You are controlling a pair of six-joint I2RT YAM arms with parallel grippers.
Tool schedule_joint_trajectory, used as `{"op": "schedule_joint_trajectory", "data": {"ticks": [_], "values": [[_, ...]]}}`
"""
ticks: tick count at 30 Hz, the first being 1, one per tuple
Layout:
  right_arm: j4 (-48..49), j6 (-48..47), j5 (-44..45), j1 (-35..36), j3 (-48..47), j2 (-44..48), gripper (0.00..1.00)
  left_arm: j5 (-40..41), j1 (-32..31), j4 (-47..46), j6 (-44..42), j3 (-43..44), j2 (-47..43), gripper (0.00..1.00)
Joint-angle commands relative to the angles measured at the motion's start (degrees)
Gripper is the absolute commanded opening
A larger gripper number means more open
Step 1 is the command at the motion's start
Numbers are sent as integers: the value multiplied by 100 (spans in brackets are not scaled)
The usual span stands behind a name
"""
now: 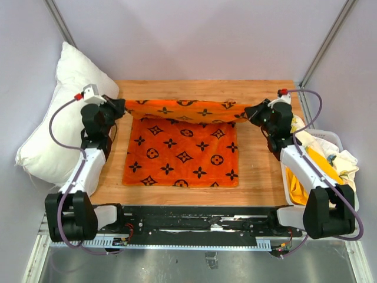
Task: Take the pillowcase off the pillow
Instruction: Fold the pillowcase at the center of the board.
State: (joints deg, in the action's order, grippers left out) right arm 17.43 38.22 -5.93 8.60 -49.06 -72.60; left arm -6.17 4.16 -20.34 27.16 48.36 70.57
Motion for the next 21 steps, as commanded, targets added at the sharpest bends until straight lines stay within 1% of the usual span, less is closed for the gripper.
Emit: {"op": "schedule_joint_trajectory", "data": {"ticks": [1, 3, 5, 7, 10, 14, 17, 21], "values": [[-396, 648, 229, -150, 475, 328, 1, 585, 193, -413, 668, -990, -716, 0], [-638, 805, 181, -114, 697, 514, 1, 632, 198, -434, 899, -1433, -1016, 0], [-682, 893, 300, -90, 925, 718, 1, 555, 193, -501, 1116, -1759, -1161, 0], [-1095, 900, 536, -87, 953, 872, 1, 415, 190, -641, 1303, -2021, -1112, 0], [-1629, 701, 649, -90, 964, 1026, 1, 218, 190, -682, 1465, -2246, -1025, 0], [-1790, 747, 287, -91, 1364, 931, 1, 202, 194, -604, 1536, -2456, -916, 0], [-1692, 716, -89, -87, 1634, 760, 1, -11, 194, -492, 1576, -2617, -762, 0], [-1837, 304, -384, -53, 1719, 621, 1, -116, 233, -220, 1457, -2724, -829, 0]]}}
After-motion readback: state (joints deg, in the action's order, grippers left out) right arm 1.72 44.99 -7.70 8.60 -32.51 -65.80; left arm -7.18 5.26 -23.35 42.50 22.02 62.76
